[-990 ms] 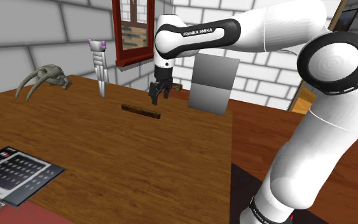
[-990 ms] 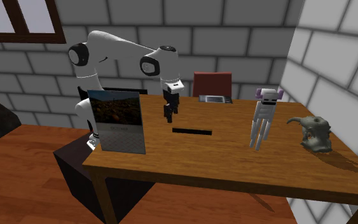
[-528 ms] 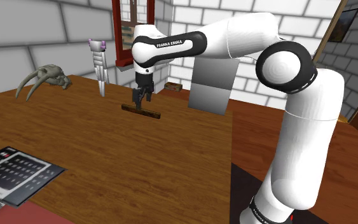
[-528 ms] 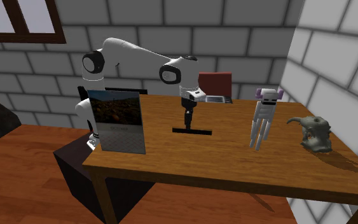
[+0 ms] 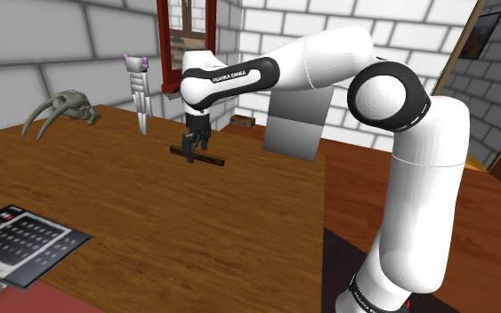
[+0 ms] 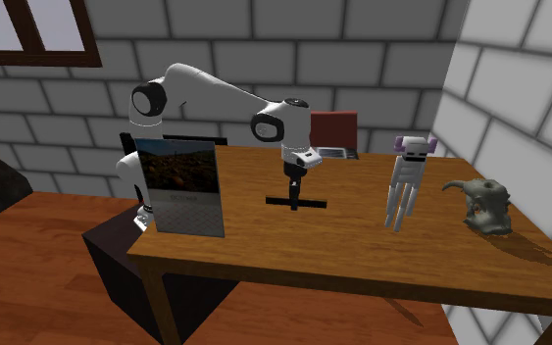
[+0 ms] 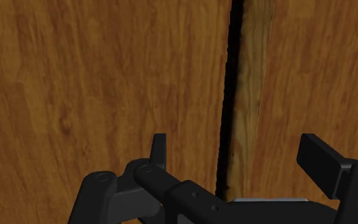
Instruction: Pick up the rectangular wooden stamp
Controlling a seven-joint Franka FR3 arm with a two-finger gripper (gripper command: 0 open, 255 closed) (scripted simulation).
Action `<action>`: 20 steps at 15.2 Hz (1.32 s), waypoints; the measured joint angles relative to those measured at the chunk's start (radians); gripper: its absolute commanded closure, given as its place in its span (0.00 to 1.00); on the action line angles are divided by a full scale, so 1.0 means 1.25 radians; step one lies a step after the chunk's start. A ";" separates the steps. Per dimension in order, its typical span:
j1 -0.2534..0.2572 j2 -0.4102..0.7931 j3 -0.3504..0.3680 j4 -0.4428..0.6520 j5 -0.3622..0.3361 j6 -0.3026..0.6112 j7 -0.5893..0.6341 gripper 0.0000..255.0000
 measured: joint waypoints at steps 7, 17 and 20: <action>0.001 -0.002 0.002 -0.004 0.002 0.008 -0.002 1.00; 0.000 -0.004 0.001 0.030 0.001 -0.032 -0.001 1.00; 0.001 -0.007 0.001 0.057 0.001 -0.064 -0.001 1.00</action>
